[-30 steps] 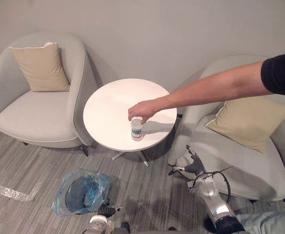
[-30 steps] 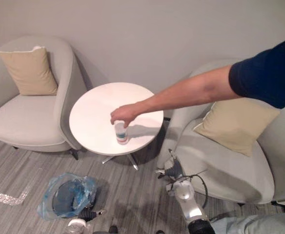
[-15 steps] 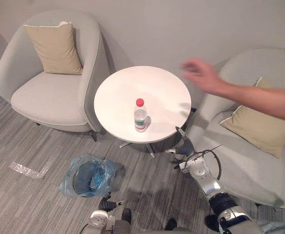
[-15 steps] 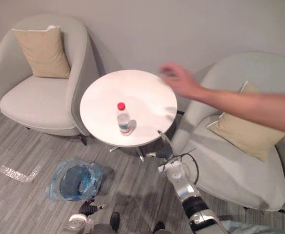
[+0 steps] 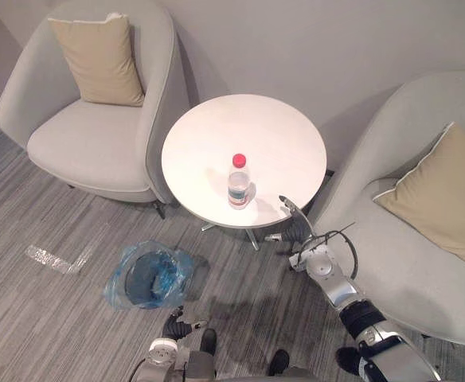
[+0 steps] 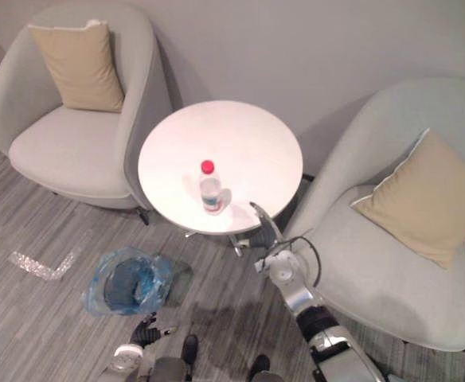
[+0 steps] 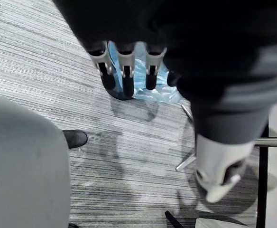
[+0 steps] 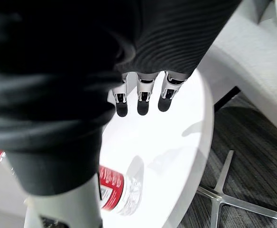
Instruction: Gather rubbish on tea table into small bin, then transfer packed bag to large trash can.
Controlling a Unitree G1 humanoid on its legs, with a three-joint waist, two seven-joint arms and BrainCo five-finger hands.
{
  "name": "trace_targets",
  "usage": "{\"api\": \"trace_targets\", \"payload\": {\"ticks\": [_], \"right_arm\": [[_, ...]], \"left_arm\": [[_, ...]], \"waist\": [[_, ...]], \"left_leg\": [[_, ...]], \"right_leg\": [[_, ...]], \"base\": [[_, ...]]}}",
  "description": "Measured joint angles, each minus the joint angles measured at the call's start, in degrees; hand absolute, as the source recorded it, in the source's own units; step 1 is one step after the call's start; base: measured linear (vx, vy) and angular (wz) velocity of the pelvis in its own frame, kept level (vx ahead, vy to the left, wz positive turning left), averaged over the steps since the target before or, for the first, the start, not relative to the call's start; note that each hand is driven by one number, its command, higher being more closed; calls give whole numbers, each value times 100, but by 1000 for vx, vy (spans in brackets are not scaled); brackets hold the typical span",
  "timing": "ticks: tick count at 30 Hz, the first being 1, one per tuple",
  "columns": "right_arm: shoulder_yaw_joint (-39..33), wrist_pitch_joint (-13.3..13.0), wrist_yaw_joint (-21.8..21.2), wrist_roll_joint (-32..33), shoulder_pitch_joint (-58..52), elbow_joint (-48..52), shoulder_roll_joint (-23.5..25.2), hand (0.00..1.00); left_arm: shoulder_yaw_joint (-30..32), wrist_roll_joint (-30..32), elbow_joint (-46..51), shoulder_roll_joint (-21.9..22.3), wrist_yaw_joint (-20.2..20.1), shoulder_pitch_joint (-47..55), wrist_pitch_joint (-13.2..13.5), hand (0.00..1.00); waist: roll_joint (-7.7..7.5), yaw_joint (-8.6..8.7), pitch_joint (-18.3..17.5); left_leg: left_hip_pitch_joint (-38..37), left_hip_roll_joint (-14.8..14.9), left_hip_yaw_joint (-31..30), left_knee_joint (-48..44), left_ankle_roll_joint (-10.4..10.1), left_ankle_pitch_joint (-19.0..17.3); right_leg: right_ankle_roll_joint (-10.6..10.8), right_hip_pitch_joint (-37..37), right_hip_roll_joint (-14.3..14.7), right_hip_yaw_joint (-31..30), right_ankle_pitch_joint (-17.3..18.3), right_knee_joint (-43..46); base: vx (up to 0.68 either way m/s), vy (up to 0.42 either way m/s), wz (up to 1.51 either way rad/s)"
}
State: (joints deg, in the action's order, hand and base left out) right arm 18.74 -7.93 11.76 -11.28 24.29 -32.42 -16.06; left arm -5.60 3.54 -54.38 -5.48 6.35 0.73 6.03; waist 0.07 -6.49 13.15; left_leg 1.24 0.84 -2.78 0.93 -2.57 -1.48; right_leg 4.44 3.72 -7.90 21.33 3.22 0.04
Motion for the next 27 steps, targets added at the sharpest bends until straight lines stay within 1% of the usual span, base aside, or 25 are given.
{"api": "trace_targets", "payload": {"ticks": [2,3,4,6,8,10,11,14,16,17,23,27], "right_arm": [[-4,0,82,3,234,-73,1,0],[-8,1,163,12,450,-233,9,0],[-10,2,173,12,464,-247,9,0],[-59,3,308,120,754,-417,4,0],[-82,15,398,262,935,-501,2,0],[-219,15,471,359,1054,-512,23,0],[-326,16,533,467,1223,-550,17,0],[-537,17,666,612,1624,-711,23,0],[-584,17,734,708,1785,-737,29,0],[-653,17,746,750,1845,-738,35,100],[-716,17,950,957,2225,-962,37,100],[-831,18,1014,1148,2290,-962,52,100]], "left_arm": [[0,-86,81,2,3,-7,15,0],[0,-144,139,1,7,-12,74,0],[0,-147,141,1,7,-12,78,0],[2,-189,232,6,8,-32,114,0],[2,-281,294,12,20,-45,115,0],[6,-374,342,21,27,-46,121,0],[7,-388,424,38,35,-54,123,0],[5,-474,548,72,69,-63,131,0],[10,-547,633,73,75,-64,154,0],[5,-574,654,78,75,-64,179,0],[-46,-675,659,79,100,-76,227,0],[-60,-755,658,76,103,-87,227,0]], "waist": [[34,-13,122],[62,-34,224],[64,-37,229],[73,-132,308],[102,-189,387],[117,-257,400],[151,-290,484],[241,-327,651],[252,-370,732],[266,-381,749],[281,-441,757],[281,-489,757]], "left_leg": [[92,-6,-52,-13,-11,41],[119,-5,-105,-13,-24,51],[126,-5,-107,-13,-25,52],[283,-8,-164,-20,-35,96],[337,-18,-256,-37,-41,103],[489,-47,-319,-149,-43,104],[560,-66,-417,-218,-43,104],[636,-69,-583,-228,-61,123],[698,-71,-658,-271,-65,128],[790,-86,-733,-359,-65,128],[870,-141,-957,-417,-65,127],[872,-143,-1048,-423,-65,127]], "right_leg": [[0,-75,-7,23,0,29],[0,-86,-7,50,0,42],[0,-90,-7,55,0,42],[0,-210,-12,130,0,60],[0,-212,-15,210,1,64],[0,-268,-32,270,1,80],[0,-267,-40,319,1,101],[-25,-270,-40,361,21,169],[-23,-276,-38,380,23,169],[-23,-280,-49,416,23,169],[-68,-288,-113,625,183,366],[-61,-262,-112,654,211,405]], "base": [[-38,6,12],[-38,-2,11],[-41,-1,14],[-16,4,15],[-5,1,26],[5,11,32],[7,13,34],[0,11,32],[0,6,29],[1,2,28],[13,5,24],[6,6,14]]}}
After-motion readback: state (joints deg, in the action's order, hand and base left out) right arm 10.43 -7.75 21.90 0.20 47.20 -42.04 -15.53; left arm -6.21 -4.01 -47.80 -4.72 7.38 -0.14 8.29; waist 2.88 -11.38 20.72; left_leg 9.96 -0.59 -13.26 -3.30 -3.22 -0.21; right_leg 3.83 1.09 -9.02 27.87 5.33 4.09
